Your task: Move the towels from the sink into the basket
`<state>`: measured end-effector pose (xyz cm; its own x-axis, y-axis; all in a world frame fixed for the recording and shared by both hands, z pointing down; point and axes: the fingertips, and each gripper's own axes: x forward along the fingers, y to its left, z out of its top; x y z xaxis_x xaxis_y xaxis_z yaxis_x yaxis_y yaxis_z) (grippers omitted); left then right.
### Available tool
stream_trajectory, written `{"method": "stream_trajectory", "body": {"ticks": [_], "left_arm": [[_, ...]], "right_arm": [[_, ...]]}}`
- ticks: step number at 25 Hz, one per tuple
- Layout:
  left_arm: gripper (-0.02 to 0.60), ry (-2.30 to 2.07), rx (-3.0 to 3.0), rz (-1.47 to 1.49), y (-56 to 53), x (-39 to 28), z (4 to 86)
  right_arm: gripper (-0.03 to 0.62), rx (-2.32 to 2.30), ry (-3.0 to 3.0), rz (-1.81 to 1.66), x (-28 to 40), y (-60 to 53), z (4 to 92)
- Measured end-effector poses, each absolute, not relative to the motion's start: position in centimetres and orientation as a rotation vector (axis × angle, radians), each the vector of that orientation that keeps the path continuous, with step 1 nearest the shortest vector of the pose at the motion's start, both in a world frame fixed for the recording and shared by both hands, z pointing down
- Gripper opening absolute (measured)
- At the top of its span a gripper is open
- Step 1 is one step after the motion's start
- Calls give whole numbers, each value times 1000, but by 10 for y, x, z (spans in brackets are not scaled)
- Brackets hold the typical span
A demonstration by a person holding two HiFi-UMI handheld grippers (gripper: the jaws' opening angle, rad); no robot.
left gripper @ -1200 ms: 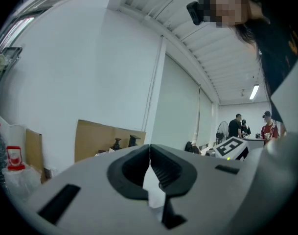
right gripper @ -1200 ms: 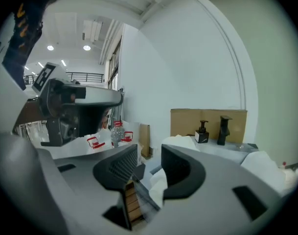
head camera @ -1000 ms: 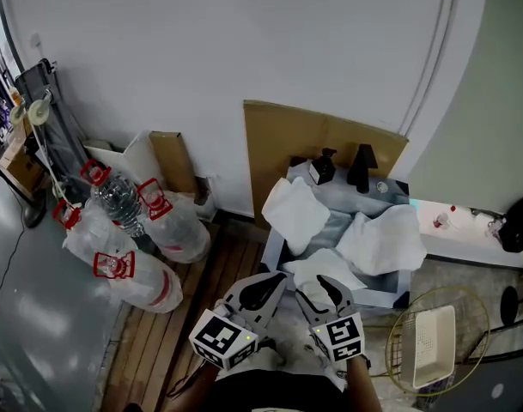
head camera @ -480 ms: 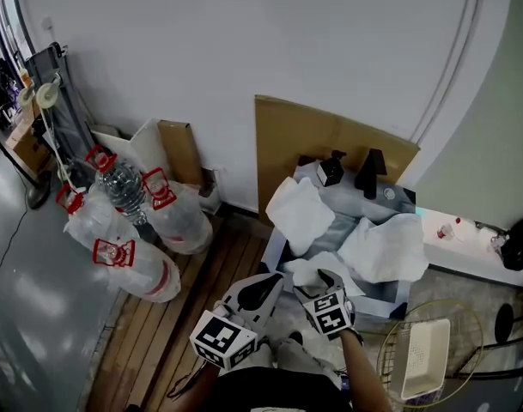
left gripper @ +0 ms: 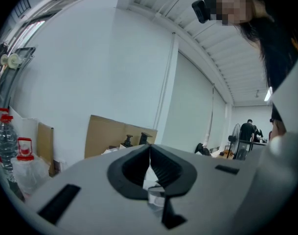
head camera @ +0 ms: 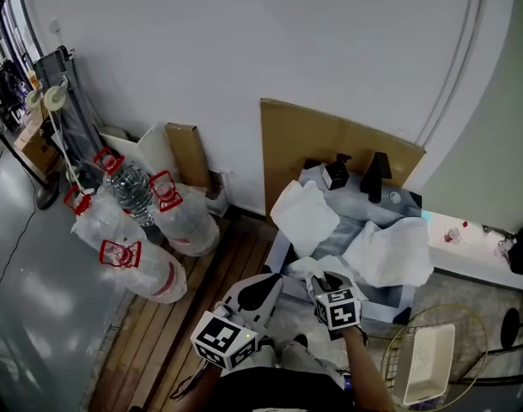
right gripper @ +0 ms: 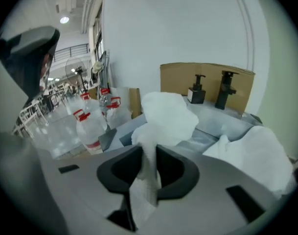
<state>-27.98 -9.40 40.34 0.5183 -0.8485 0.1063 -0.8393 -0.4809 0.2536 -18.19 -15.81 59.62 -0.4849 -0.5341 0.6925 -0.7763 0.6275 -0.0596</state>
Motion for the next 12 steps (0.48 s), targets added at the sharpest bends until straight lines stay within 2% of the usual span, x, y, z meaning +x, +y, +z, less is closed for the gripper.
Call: {"method": "stream_trajectory", "body": {"ticks": [12], "left_arm": [[8, -1237, 2619, -9, -96, -256, 397]], "right_arm": [[77, 1279, -2322, 539, -145, -164, 508]]}}
